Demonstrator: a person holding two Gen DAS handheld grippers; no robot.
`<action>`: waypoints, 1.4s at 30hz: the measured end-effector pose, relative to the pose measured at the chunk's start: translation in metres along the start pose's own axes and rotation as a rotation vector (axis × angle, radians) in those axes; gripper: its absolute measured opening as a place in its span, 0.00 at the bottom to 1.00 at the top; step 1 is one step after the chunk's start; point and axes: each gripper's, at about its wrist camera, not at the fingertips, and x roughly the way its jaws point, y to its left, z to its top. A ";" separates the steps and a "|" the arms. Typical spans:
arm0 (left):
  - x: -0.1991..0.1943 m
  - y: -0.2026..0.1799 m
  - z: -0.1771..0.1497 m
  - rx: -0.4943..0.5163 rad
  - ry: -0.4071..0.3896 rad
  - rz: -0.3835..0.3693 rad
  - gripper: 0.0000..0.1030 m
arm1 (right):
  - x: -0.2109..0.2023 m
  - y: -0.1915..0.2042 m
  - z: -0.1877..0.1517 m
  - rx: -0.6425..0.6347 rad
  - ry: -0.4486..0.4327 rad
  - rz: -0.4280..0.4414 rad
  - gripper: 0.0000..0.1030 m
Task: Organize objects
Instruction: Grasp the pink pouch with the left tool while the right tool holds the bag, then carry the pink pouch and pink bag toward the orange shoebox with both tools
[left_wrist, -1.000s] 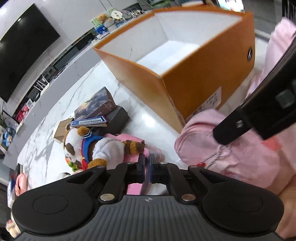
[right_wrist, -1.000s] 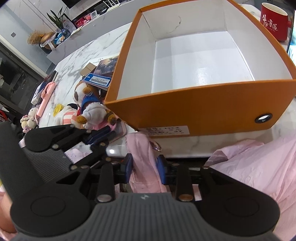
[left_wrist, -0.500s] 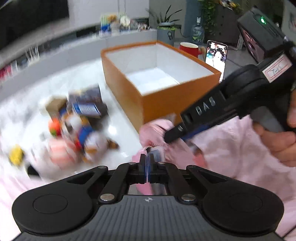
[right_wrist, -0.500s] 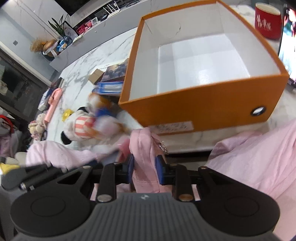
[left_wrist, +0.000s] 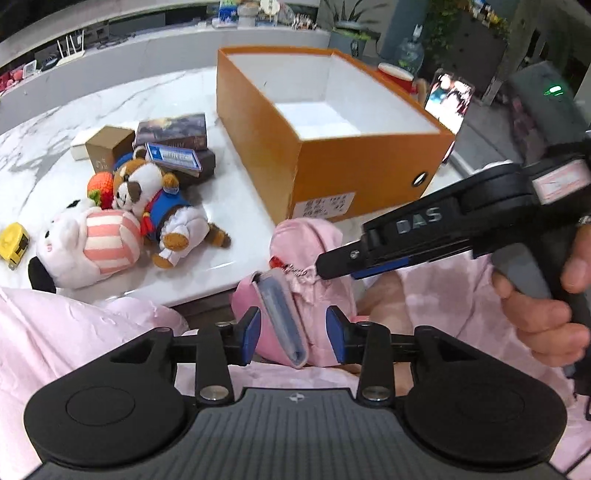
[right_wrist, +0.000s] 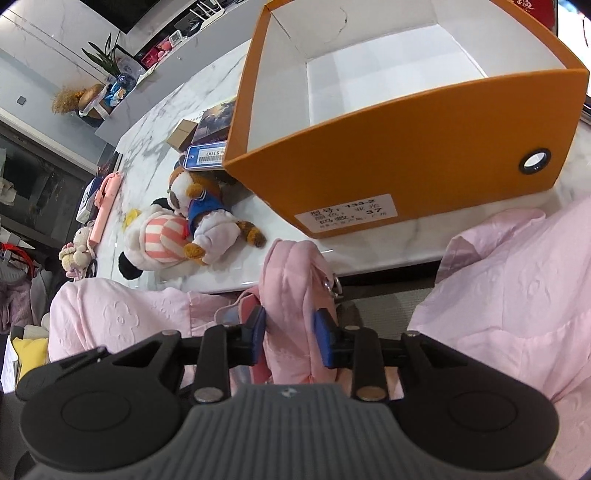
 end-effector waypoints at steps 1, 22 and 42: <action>0.004 0.001 0.000 -0.008 0.011 0.009 0.47 | 0.000 0.001 -0.001 -0.004 -0.001 -0.001 0.35; 0.034 0.052 0.044 -0.230 0.066 -0.074 0.48 | 0.001 0.003 0.008 -0.042 -0.007 -0.020 0.39; 0.112 0.066 0.070 -0.299 0.474 -0.130 0.46 | 0.033 0.012 0.012 -0.112 0.089 -0.038 0.39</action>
